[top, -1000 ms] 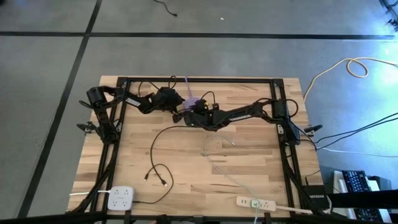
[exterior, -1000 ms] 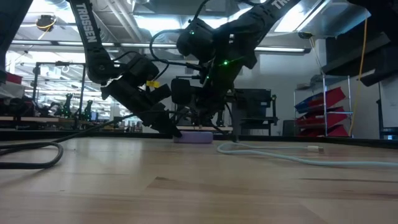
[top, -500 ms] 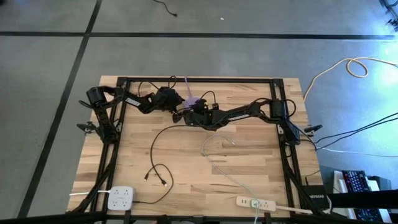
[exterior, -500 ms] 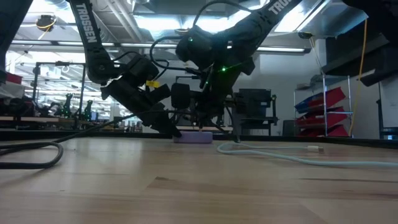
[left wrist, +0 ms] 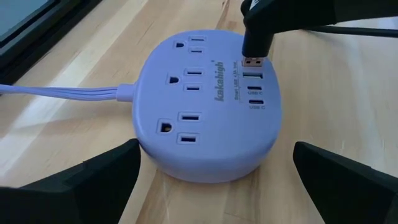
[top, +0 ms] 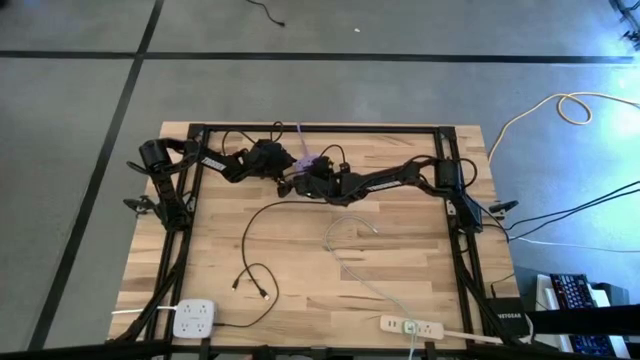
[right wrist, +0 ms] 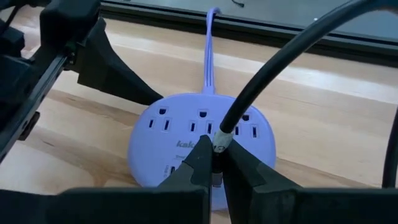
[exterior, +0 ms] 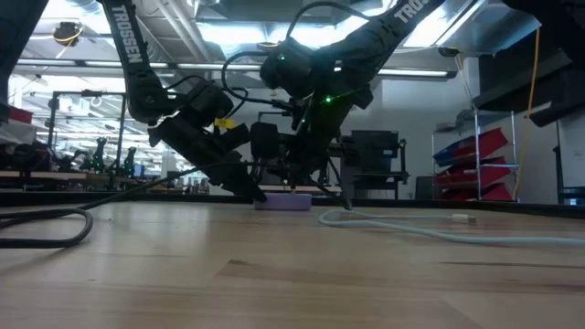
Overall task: Insert USB
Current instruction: Insert the black usb cable into the purple outlet extension
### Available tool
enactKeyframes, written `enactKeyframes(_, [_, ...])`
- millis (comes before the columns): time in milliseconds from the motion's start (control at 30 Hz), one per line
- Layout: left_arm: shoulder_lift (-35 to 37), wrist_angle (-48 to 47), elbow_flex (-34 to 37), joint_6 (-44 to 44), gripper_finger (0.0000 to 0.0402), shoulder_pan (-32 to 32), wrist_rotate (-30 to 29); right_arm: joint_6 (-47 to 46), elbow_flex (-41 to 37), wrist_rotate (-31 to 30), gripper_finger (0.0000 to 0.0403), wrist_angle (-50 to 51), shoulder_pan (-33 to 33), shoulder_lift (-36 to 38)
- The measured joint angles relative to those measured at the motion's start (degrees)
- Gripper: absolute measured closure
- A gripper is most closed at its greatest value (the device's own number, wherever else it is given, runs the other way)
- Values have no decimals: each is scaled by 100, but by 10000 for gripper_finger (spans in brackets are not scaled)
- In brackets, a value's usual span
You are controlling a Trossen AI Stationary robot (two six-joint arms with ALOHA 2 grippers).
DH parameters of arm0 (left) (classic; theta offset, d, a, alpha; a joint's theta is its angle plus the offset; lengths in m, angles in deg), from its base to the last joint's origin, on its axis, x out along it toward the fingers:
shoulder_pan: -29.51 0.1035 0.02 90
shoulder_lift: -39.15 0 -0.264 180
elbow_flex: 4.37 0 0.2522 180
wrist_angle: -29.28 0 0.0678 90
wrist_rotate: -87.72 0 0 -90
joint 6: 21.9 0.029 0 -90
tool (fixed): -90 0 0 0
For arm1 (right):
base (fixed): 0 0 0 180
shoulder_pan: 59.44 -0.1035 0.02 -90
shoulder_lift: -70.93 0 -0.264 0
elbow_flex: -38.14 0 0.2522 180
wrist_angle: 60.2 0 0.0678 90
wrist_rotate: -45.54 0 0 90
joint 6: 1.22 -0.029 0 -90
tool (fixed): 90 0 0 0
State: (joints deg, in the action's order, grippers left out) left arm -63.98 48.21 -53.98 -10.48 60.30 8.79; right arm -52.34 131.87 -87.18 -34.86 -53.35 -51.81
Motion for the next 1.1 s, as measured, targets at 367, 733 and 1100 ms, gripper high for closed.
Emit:
enactKeyframes(367, [0,2,0,-4,2,-1,10,2,7,218,402,189,-7,0])
enactKeyframes(733, [0,7,0,-7,2,-4,33,-4,7,451,402,393,-13,4])
enactKeyframes(1100, [0,29,0,-36,2,-9,73,-27,2,426,402,648,-131,66])
